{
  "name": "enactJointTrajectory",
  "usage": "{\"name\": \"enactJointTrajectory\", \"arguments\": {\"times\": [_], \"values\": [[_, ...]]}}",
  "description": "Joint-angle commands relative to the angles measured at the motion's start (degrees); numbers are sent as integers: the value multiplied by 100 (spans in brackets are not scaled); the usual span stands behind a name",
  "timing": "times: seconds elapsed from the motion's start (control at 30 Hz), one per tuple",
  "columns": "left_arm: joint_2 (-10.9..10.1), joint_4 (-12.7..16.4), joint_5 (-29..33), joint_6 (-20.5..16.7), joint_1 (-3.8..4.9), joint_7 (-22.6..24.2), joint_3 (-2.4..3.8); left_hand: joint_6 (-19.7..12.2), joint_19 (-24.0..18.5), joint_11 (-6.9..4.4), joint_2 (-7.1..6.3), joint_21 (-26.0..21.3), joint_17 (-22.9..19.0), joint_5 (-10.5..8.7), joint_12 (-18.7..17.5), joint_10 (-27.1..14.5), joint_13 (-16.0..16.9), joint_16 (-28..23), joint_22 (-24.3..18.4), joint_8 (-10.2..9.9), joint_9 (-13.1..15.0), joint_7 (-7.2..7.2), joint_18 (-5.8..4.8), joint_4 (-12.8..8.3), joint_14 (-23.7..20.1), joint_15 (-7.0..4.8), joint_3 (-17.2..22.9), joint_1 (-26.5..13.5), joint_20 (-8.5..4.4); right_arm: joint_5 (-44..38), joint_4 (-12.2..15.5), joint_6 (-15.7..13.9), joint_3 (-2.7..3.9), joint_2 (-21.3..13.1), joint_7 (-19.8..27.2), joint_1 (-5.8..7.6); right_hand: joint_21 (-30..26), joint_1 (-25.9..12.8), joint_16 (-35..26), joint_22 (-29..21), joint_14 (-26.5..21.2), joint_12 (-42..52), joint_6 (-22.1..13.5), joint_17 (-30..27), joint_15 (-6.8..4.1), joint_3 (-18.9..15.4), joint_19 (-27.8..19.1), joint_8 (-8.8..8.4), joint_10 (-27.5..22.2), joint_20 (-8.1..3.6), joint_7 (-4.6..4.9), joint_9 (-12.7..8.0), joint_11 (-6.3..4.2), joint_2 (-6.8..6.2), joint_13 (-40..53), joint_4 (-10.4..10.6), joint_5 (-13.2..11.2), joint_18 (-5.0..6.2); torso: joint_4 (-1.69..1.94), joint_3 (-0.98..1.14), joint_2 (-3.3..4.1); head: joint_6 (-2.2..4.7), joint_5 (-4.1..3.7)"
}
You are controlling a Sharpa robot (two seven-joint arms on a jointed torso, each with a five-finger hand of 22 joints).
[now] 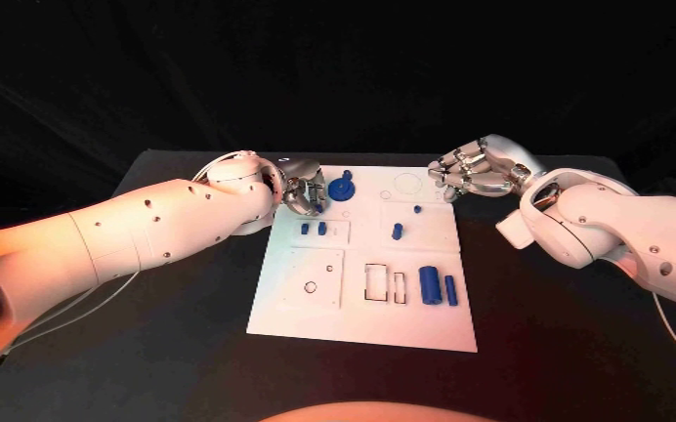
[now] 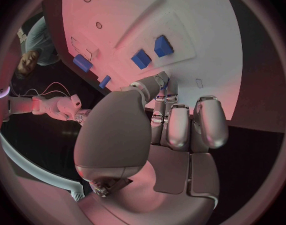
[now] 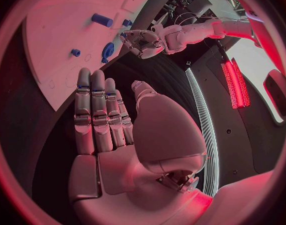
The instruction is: Assemble the parts on the task board
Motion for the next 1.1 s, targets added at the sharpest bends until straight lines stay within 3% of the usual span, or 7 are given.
{"name": "enactJointTrajectory", "arguments": {"times": [0.03,0.33,0.53,0.7,1.1], "values": [[30,-10,-74,108,-10,26,-5,26,-33,-6,8,12,-9,-13,-15,36,6,-6,5,34,6,-9,-89,-2,50,-21,-44,-41,-19,-43,8,28,3,3,33,-2,-31,18,-9,-6,-15,21,-38,-6,9,1,22,-23,-37,4,-2,8,12,4,9,-34,22,38,6,1,0,-4,-9],[44,-36,-140,164,-12,-23,-6,-2,-40,4,12,5,-51,-13,-58,23,14,-27,-1,-3,4,2,-87,-8,30,-14,-75,-42,-15,-43,11,30,3,-3,30,-2,-31,18,-9,-6,-15,21,-38,-6,9,1,22,-23,-37,4,-2,8,12,4,9,-34,22,38,5,1,-3,-12,-15],[33,-37,-148,207,-12,-60,-7,-289,-74,55,-30,-35,-132,-9,-208,-55,29,-59,-43,-234,-61,45,-78,-6,-11,31,-161,-83,21,-43,8,30,3,-8,28,-2,-31,18,-9,-6,-15,21,-38,-6,9,1,22,-23,-37,4,-2,8,12,4,9,-34,22,38,11,-3,-10,-10,-26],[22,-35,-149,169,-12,-67,-7,-462,-88,30,-67,-49,-168,-5,-276,-78,47,-66,-57,-372,-105,33,-71,0,-30,19,-204,-114,25,-43,4,28,3,-9,28,-2,-31,18,-9,-6,-15,21,-38,-6,9,1,22,-23,-37,4,-2,8,12,4,9,-34,22,38,13,-2,-4,-2,-31],[-32,-38,-150,105,-12,-124,-7,-606,-98,35,-85,-60,-184,-3,-327,-82,71,-61,-67,-488,-143,49,-69,4,-39,19,-226,-127,23,-78,-16,22,3,-9,6,-2,-35,28,-10,-26,-22,17,-45,-7,10,13,25,-24,-50,4,-3,10,12,-5,10,-57,22,38,9,-3,-2,-12,-28]]}}
